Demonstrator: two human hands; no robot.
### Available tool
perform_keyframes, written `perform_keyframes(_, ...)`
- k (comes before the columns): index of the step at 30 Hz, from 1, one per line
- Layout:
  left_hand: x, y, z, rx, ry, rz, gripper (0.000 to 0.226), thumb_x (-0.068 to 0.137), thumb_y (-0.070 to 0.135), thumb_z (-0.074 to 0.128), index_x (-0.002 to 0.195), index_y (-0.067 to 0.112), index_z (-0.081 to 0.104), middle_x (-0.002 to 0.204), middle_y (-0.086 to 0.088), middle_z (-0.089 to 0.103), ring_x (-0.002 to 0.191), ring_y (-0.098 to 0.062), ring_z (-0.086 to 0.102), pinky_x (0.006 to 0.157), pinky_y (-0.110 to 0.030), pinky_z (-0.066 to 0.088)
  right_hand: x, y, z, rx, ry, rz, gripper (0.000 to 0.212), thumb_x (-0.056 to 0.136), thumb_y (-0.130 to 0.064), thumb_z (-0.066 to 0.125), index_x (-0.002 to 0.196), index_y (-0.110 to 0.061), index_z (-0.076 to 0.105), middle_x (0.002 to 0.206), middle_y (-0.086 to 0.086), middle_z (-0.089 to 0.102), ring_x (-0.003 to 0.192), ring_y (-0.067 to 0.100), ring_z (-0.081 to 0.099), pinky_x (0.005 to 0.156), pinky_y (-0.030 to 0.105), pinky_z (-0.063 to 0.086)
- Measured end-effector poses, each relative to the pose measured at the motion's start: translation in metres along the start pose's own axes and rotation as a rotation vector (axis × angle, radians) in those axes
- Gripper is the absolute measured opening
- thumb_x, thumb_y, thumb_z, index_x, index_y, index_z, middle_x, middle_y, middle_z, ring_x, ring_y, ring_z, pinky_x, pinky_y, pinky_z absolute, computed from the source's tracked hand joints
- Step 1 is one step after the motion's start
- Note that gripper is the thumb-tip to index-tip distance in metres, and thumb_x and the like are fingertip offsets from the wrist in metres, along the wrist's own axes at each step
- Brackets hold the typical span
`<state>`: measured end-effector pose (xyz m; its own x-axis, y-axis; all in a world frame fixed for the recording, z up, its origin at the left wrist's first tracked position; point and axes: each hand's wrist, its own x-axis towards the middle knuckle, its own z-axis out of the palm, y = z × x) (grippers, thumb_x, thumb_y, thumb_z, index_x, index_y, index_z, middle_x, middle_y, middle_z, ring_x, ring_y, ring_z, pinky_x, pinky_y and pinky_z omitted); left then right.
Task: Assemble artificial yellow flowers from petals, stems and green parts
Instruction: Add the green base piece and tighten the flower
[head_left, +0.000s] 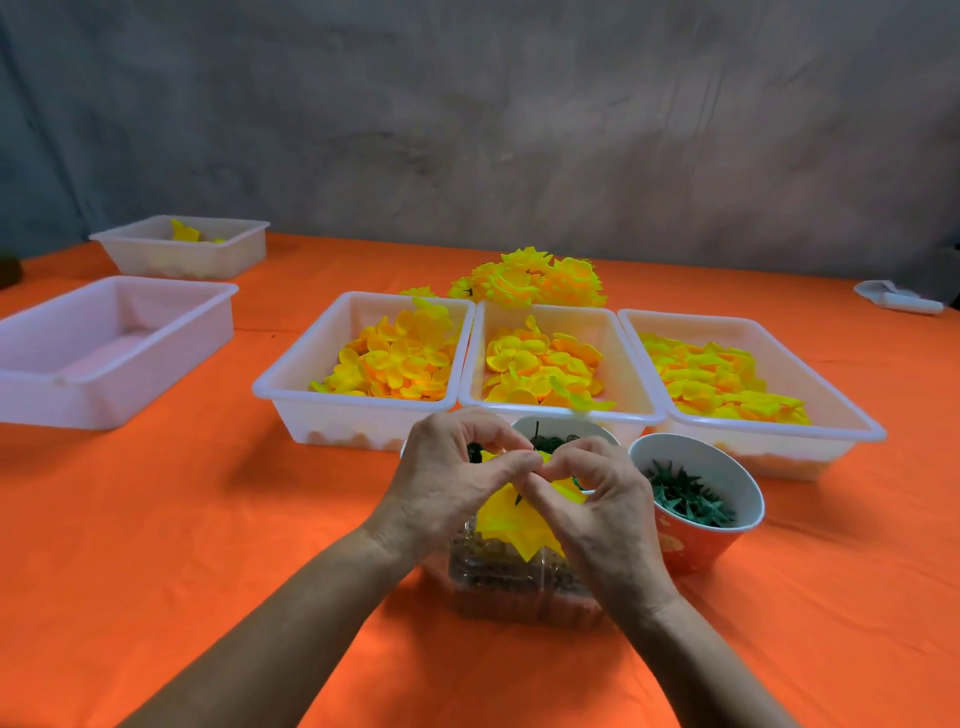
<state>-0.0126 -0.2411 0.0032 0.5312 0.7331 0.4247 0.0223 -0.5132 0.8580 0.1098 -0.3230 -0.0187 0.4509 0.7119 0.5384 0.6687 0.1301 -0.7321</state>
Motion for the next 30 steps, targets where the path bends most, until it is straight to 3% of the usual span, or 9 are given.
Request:
perform_keyframes(3,0.003,0.002,0.003,0.026,0.005,0.011,0.016,0.073,0.011,0.079,0.067,0.022,0.070,0.076,-0.002,0.068,0.080,-0.023,0.063,0.079,-0.048,0.050,-0.003,0.003,0.002,0.054,0.038,-0.008,0.030,0.069,-0.051,0.066,0.062,-0.021,0.067,0.075,-0.004,0.058,0.083,0.018,0.055,0.070,0.030,0.043)
perform_keyframes(7,0.004,0.005,0.002,0.091,-0.023,0.046,0.024,0.074,0.012,0.079,0.064,0.028,0.065,0.076,0.002,0.066,0.083,-0.022,0.063,0.081,-0.046,0.049,-0.005,0.012,0.006,0.147,0.052,-0.027,0.019,0.070,-0.040,0.079,0.062,-0.027,0.067,0.080,-0.008,0.058,0.089,0.019,0.055,0.074,0.033,0.045)
perform_keyframes(10,0.008,0.004,0.002,0.161,-0.047,0.063,0.024,0.074,0.015,0.079,0.064,0.028,0.063,0.076,0.007,0.065,0.086,-0.021,0.062,0.082,-0.045,0.047,-0.004,0.020,0.011,0.190,0.071,-0.056,0.012,0.070,-0.031,0.074,0.064,-0.031,0.064,0.083,-0.009,0.058,0.089,0.022,0.057,0.073,0.041,0.048)
perform_keyframes(15,0.008,0.007,0.000,0.164,-0.070,0.069,0.019,0.075,0.014,0.078,0.066,0.024,0.065,0.077,0.006,0.064,0.084,-0.021,0.061,0.081,-0.046,0.048,-0.003,0.020,0.005,0.258,-0.015,-0.010,0.010,0.070,-0.033,0.080,0.068,-0.029,0.071,0.090,-0.002,0.062,0.097,0.023,0.057,0.081,0.051,0.047)
perform_keyframes(18,0.009,0.009,-0.001,0.162,-0.085,0.062,0.013,0.076,0.014,0.078,0.067,0.018,0.068,0.082,0.004,0.063,0.085,-0.018,0.062,0.081,-0.045,0.049,0.017,0.018,-0.017,0.333,-0.316,0.093,0.012,0.071,-0.026,0.080,0.083,-0.023,0.078,0.105,-0.001,0.065,0.109,0.015,0.057,0.093,0.046,0.045)
perform_keyframes(21,0.009,0.010,-0.001,0.162,-0.076,0.053,0.018,0.076,0.014,0.077,0.065,0.022,0.066,0.084,0.009,0.061,0.086,-0.013,0.061,0.082,-0.042,0.050,0.032,0.016,-0.023,0.207,-0.513,0.052,0.017,0.075,-0.018,0.077,0.092,-0.017,0.078,0.118,-0.004,0.062,0.119,0.011,0.051,0.102,0.042,0.040)
perform_keyframes(23,0.008,0.012,-0.002,0.149,-0.083,0.053,0.021,0.075,0.014,0.078,0.064,0.025,0.065,0.085,0.009,0.061,0.086,-0.012,0.061,0.082,-0.042,0.049,0.034,0.019,-0.020,0.173,-0.522,0.035,0.016,0.075,-0.020,0.077,0.091,-0.016,0.078,0.121,-0.004,0.061,0.122,0.013,0.047,0.105,0.041,0.036)
perform_keyframes(28,0.008,0.012,-0.001,0.137,-0.106,0.059,0.017,0.074,0.019,0.078,0.064,0.021,0.065,0.085,0.005,0.062,0.085,-0.014,0.061,0.081,-0.040,0.048,0.028,0.032,-0.015,0.225,-0.453,-0.024,0.025,0.071,-0.032,0.078,0.085,-0.011,0.076,0.114,-0.005,0.061,0.119,0.010,0.046,0.098,0.019,0.033)
perform_keyframes(30,0.009,0.011,-0.002,0.115,-0.117,0.067,0.015,0.073,0.021,0.077,0.064,0.020,0.065,0.084,0.006,0.062,0.085,-0.011,0.061,0.081,-0.039,0.048,0.026,0.037,-0.010,0.292,-0.444,-0.001,0.023,0.071,-0.029,0.077,0.082,-0.009,0.075,0.112,-0.003,0.062,0.119,0.015,0.048,0.099,0.025,0.036)
